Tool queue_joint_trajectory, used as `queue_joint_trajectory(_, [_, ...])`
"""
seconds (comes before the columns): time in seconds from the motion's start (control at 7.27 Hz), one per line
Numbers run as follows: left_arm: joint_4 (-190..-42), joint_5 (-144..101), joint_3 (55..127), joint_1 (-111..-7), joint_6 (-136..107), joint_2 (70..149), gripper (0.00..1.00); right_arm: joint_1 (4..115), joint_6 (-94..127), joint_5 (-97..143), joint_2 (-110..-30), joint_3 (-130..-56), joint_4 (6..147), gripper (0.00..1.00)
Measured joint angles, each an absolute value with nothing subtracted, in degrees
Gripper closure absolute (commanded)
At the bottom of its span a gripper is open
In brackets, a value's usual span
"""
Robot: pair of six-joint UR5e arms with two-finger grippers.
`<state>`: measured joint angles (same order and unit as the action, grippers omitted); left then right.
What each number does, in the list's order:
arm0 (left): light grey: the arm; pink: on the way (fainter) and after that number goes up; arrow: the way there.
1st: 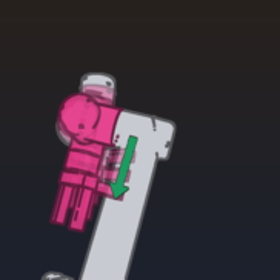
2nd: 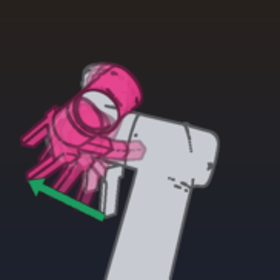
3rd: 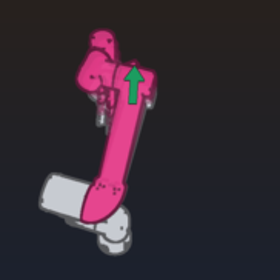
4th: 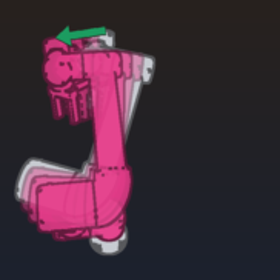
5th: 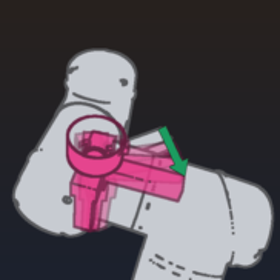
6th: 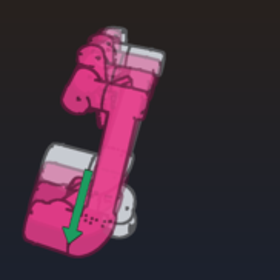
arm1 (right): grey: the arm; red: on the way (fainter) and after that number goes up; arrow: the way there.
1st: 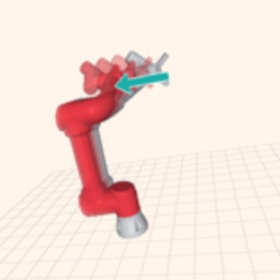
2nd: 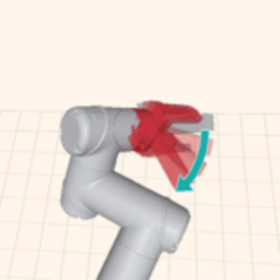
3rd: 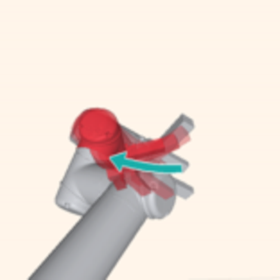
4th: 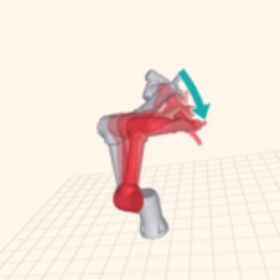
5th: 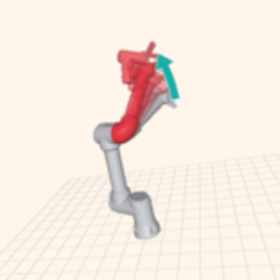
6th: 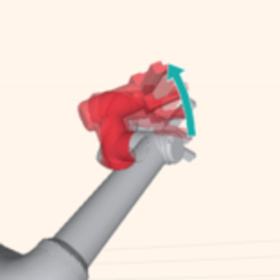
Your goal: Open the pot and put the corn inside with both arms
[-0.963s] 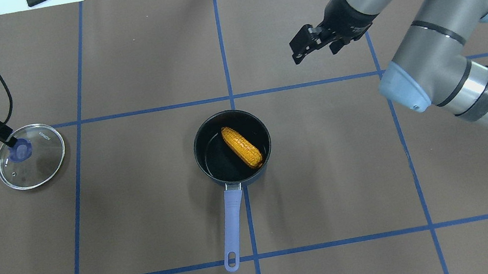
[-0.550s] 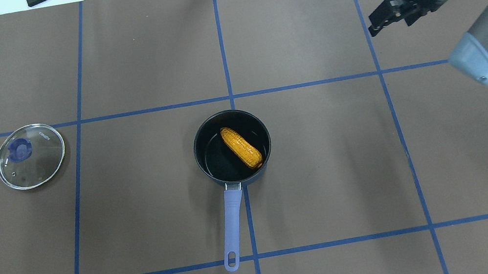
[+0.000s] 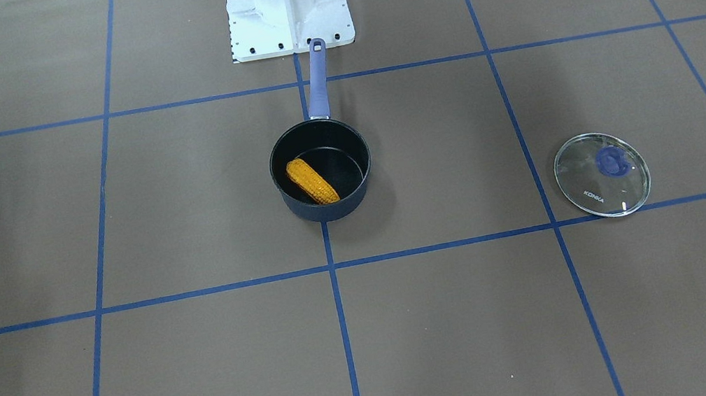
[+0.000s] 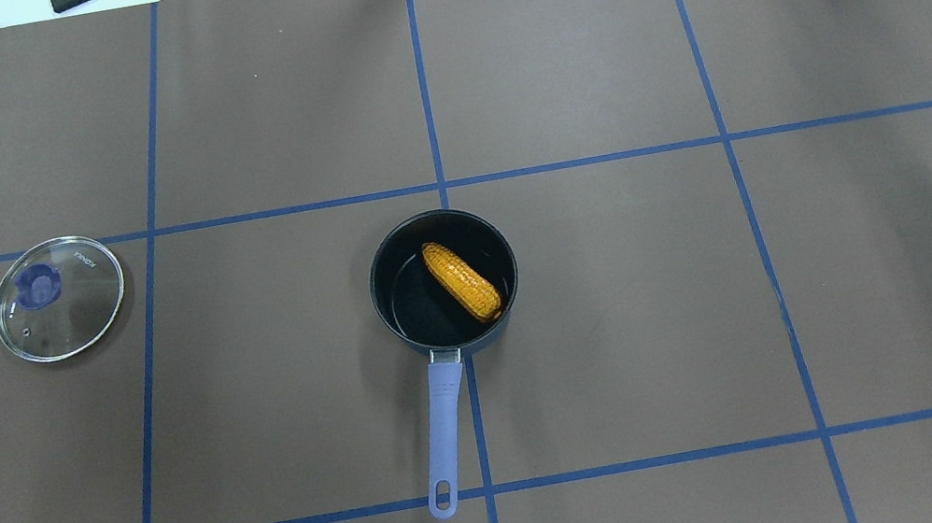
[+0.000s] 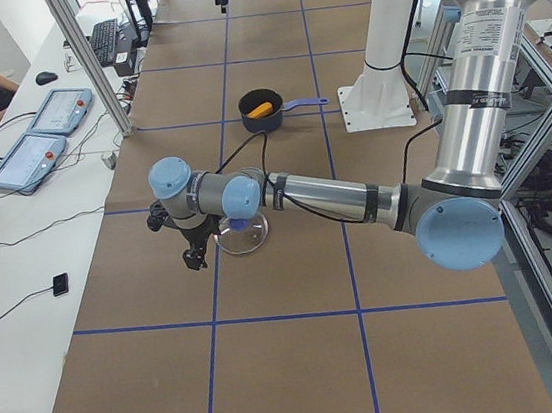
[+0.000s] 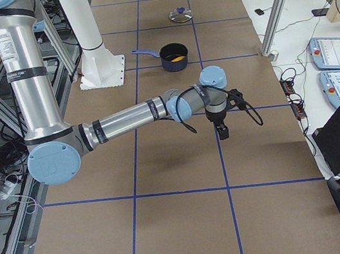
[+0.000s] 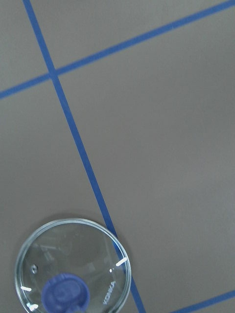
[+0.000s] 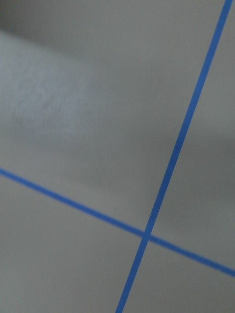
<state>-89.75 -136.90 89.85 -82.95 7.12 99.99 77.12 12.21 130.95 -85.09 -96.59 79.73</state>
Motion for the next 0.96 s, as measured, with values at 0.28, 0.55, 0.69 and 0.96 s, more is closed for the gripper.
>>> queue_joint_trajectory(0.28, [-89.6,-136.8,89.8,-84.8,7.4,98.3,0.01,82.5,11.7,131.5,-89.5,-95.6,80.2,0.0])
queue_joint_trajectory(0.55, [-89.5,-136.8,89.8,-85.7,7.3,97.0,0.01,87.1,11.5,131.7,-91.6,-95.6,82.5,0.0])
queue_joint_trajectory(0.69, [-89.5,-136.9,89.9,-85.8,7.2,96.7,0.01,88.3,11.4,131.8,-91.9,-96.0,84.9,0.0])
queue_joint_trajectory(0.96, [-89.6,-136.9,90.1,-85.9,6.8,96.2,0.01,89.3,11.4,131.9,-92.2,-96.4,87.5,0.0])
